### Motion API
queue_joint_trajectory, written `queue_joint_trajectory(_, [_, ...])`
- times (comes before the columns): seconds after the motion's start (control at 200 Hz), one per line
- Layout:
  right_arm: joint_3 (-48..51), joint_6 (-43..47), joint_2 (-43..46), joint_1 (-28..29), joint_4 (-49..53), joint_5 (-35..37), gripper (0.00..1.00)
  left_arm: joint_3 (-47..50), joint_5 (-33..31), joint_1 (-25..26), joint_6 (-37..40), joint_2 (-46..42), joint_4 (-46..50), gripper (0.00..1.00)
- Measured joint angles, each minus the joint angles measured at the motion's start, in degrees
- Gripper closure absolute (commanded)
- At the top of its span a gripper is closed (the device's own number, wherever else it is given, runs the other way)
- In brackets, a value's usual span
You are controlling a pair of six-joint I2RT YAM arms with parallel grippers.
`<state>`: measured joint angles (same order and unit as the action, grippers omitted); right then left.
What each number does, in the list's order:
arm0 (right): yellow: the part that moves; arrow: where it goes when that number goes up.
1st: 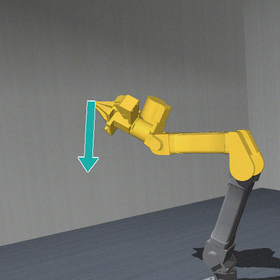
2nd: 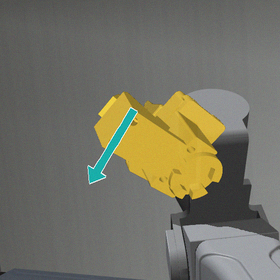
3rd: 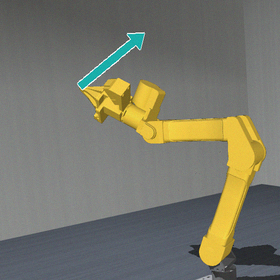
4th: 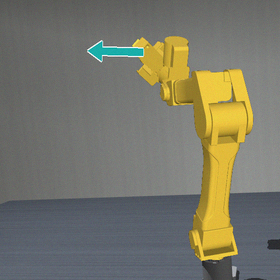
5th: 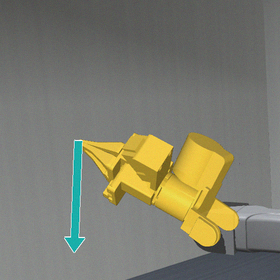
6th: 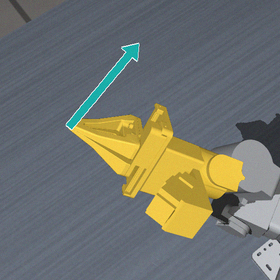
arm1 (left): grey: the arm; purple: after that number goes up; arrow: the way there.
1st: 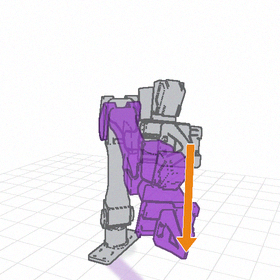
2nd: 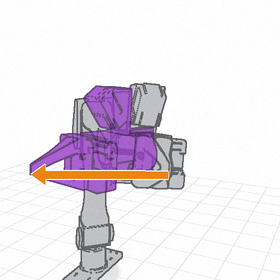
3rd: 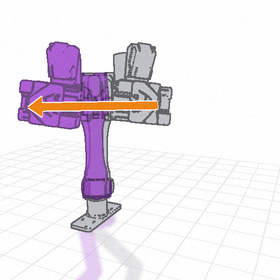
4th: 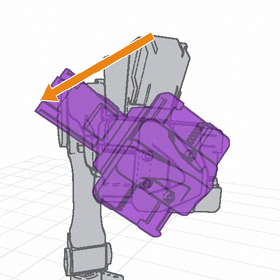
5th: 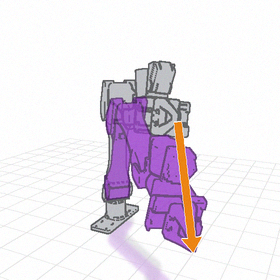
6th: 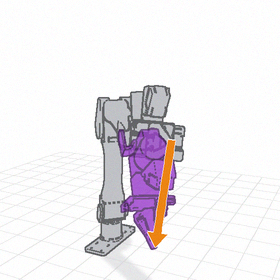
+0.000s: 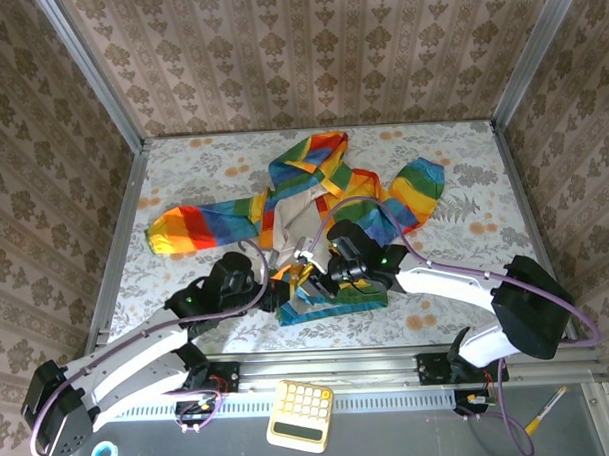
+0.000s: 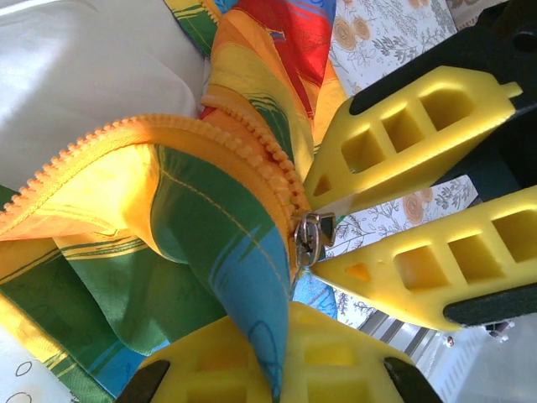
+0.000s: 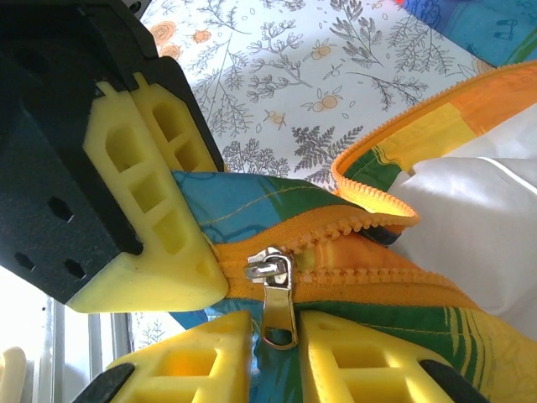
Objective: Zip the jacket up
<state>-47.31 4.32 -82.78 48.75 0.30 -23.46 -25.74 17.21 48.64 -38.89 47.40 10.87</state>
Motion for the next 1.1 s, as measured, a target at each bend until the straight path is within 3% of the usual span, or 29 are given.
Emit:
queue_joint_trajectory(0.33, [-2.4, 0.2, -2.1, 0.0, 1.5, -1.0, 0.77, -1.0, 0.5, 0.0, 0.8, 0.9, 0.8, 1.00])
queue_joint_trajectory(0.48, [-3.3, 1.0, -3.1, 0.0, 2.8, -1.4, 1.00, -1.6, 0.6, 0.0, 1.7, 1.6, 2.2, 1.00])
queue_joint_trajectory(1.1, [-4.4, -1.1, -2.8, 0.6, 3.7, 1.6, 1.00, -7.3, -0.1, -0.4, 7.1, 3.1, 11.5, 1.00])
